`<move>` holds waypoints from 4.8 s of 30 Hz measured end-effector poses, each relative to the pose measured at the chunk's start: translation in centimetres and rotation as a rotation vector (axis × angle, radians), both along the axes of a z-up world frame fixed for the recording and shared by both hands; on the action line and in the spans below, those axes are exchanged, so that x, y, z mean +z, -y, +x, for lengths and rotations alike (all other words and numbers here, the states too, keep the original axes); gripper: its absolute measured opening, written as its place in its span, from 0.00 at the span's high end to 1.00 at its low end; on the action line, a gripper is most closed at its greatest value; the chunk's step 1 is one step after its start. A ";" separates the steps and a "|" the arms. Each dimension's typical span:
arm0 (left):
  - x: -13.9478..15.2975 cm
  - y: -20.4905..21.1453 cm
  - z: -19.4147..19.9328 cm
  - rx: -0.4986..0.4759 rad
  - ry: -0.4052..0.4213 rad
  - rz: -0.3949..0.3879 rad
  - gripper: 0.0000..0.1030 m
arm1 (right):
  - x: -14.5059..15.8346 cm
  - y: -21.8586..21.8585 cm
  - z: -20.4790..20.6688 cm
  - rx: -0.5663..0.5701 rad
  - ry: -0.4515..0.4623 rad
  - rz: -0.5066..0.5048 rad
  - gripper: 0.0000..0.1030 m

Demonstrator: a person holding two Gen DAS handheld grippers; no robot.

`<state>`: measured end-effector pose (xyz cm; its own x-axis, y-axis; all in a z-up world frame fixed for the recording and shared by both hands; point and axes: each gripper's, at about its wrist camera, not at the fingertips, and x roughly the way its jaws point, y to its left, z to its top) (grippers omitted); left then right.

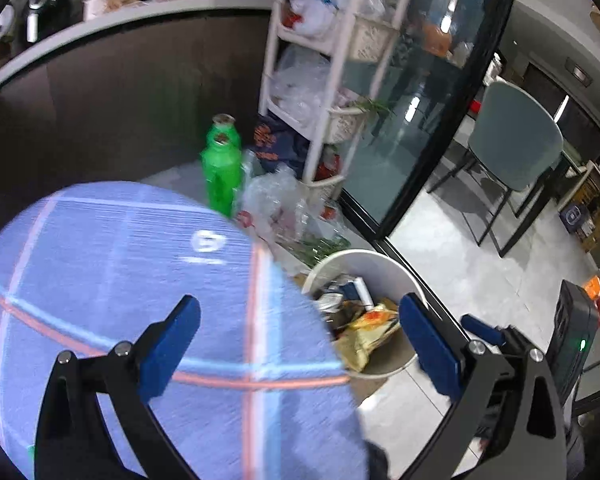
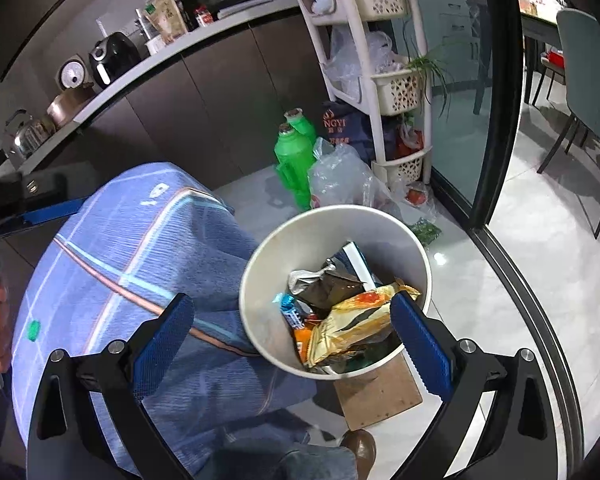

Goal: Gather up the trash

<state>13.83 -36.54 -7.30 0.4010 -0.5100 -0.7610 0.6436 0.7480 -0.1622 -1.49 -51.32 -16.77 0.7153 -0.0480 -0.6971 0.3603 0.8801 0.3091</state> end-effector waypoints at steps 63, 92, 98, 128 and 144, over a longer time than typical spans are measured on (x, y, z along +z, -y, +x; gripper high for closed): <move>-2.7 -30.4 -0.4 0.231 -0.151 -0.053 0.47 | 5.9 -26.8 10.3 0.532 -0.047 -0.055 0.98; -1.1 1.3 -2.0 -0.100 -0.049 0.047 0.03 | -2.5 3.2 0.8 -0.062 -0.028 0.035 0.35; -0.9 2.1 -2.3 -0.050 -0.012 0.102 0.03 | 0.2 1.7 -1.0 -0.022 0.009 -0.010 0.08; 1.9 -3.8 -10.9 0.030 0.100 0.210 0.03 | 7.7 -4.6 -9.4 -0.089 -0.128 -0.122 0.08; 6.6 -9.6 -11.1 0.127 0.159 0.149 0.03 | 12.8 -8.4 -7.9 0.003 -0.040 -0.197 0.08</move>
